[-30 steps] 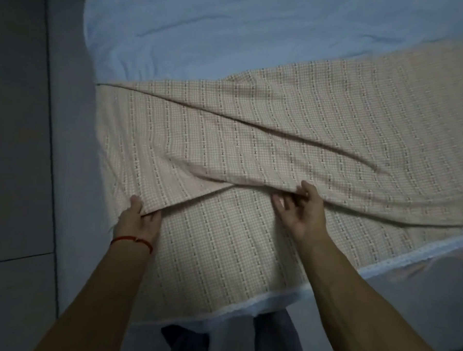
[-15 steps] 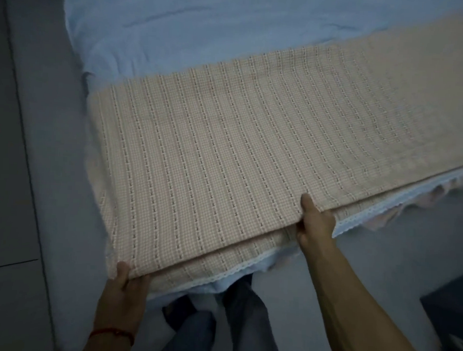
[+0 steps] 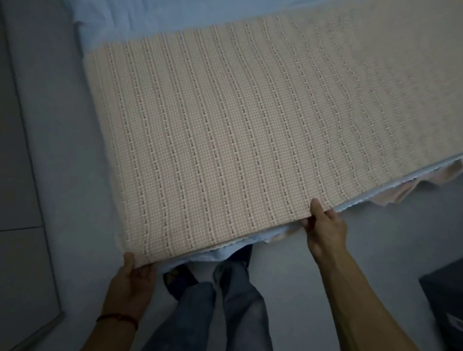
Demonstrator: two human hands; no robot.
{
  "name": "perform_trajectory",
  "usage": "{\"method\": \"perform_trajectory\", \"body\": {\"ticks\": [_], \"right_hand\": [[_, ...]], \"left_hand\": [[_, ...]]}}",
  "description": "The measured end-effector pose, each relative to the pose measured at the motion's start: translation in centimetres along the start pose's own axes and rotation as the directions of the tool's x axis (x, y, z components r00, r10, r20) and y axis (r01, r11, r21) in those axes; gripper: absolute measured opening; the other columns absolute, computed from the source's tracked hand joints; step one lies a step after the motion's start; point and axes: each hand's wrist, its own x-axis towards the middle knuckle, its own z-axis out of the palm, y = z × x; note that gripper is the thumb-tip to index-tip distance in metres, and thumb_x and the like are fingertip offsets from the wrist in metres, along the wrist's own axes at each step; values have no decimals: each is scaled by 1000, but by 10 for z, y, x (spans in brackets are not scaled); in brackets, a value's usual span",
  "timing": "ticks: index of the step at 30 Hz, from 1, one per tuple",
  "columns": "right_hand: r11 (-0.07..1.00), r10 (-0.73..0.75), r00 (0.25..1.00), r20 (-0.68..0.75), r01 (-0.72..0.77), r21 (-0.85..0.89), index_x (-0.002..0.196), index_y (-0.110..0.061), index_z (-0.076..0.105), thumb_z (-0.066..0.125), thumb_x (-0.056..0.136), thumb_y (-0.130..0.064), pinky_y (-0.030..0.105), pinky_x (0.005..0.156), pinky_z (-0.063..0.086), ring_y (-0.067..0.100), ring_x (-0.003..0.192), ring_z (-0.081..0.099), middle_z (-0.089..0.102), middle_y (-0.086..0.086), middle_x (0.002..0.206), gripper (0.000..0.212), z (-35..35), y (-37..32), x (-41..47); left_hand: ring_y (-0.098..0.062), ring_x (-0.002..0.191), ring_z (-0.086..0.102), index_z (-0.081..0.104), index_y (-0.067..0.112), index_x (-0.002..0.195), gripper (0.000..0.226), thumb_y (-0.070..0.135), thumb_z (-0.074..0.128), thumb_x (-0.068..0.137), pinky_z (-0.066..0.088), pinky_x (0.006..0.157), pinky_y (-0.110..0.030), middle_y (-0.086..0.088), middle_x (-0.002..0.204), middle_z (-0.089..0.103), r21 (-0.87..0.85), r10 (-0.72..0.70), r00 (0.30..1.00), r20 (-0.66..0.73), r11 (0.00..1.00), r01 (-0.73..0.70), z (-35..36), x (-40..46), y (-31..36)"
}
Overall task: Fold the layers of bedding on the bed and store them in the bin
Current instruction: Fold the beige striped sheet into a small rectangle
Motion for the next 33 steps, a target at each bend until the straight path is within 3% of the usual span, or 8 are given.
{"method": "perform_trajectory", "body": {"ticks": [3,8,13,17,20,23,27,33], "right_hand": [[992,110,994,29,-108,-69,104,-5,67,64,98,-5,27,67,61,16,88,69,71,9,104,6,1,10,2],[988,142,981,133,-132,-80,118,3,63,64,99,-10,35,86,61,25,106,72,74,13,116,22,13,27,-6],[995,101,991,91,-98,-35,111,-2,67,62,100,-10,25,74,61,19,101,74,76,10,112,15,12,35,-18],[986,155,980,128,-146,-75,111,5,64,64,98,-7,30,81,61,29,111,70,74,18,115,18,15,48,-18],[978,187,962,200,-162,-134,126,3,62,64,99,-10,33,84,61,28,110,71,73,14,120,30,26,57,-25],[982,145,967,210,-116,-147,122,2,65,63,99,-9,34,83,62,28,104,73,75,14,116,25,32,64,-38],[991,56,978,201,-30,-133,120,1,69,66,98,-11,40,92,59,28,104,73,76,14,113,26,23,62,-52],[974,131,981,144,-100,-206,117,6,67,67,98,-14,45,94,60,33,104,72,75,20,111,28,14,75,-46]], "left_hand": [[-19,121,61,78,12,108,27,24,54,104,41,113,-35,-6,124,71,-10,-10,1000,-27,1000,10,-3,17,4],[-20,122,63,63,17,134,40,39,57,102,48,103,-39,-4,130,68,-128,107,992,70,987,-98,2,28,31],[-22,127,60,60,12,138,36,18,47,105,43,109,-39,-7,136,65,-268,152,988,-5,952,-148,-30,17,35],[-21,127,59,62,14,135,64,2,75,73,46,106,-36,-7,128,69,-208,130,985,-111,966,-151,-42,11,35],[-20,120,62,66,17,124,26,17,60,99,45,106,-38,-6,122,72,-122,107,985,-135,985,-124,-36,15,39],[-21,116,62,59,23,123,25,10,51,104,45,105,-45,-8,129,64,-30,172,978,-118,984,-177,-33,21,43],[-17,113,58,55,23,115,27,2,42,105,41,109,-40,-7,124,58,89,259,960,-103,964,-250,-39,15,44],[-23,109,59,54,13,115,19,2,41,106,45,109,-40,-22,147,47,329,119,960,-253,944,-30,-59,35,37]]}}
